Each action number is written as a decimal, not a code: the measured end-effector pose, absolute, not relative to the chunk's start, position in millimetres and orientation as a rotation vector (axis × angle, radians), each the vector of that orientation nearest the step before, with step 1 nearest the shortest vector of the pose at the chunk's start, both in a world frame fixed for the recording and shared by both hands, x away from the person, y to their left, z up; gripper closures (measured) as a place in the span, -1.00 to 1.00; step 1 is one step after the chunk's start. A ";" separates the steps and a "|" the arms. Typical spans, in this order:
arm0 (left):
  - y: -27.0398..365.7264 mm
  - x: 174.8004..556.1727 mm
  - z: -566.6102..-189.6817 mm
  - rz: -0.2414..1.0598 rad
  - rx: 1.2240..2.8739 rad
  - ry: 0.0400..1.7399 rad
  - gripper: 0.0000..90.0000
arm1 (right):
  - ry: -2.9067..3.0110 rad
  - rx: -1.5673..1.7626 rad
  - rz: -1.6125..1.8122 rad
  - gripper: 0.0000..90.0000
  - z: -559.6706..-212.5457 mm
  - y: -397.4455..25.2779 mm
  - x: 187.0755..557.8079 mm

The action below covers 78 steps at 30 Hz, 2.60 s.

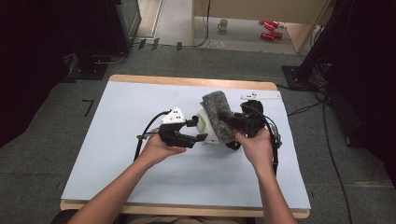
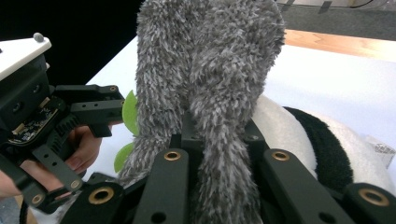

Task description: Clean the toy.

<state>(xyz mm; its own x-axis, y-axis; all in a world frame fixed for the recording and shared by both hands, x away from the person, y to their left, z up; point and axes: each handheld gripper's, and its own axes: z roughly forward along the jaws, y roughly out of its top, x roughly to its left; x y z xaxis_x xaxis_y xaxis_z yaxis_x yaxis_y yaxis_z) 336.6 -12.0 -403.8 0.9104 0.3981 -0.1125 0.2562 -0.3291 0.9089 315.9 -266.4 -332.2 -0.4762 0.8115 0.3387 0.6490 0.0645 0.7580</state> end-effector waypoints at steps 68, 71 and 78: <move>2.1 336.1 -407.8 0.126 1.893 0.581 0.91 | 2.171 1.453 1.418 0.75 -330.7 -246.4 313.8; 8.3 338.5 -409.1 0.113 1.901 0.593 0.91 | 2.129 1.485 1.410 0.74 -327.4 -259.3 313.3; 36.8 352.1 -413.3 0.049 1.904 0.588 0.90 | 2.081 1.584 1.276 0.74 -340.1 -286.4 320.7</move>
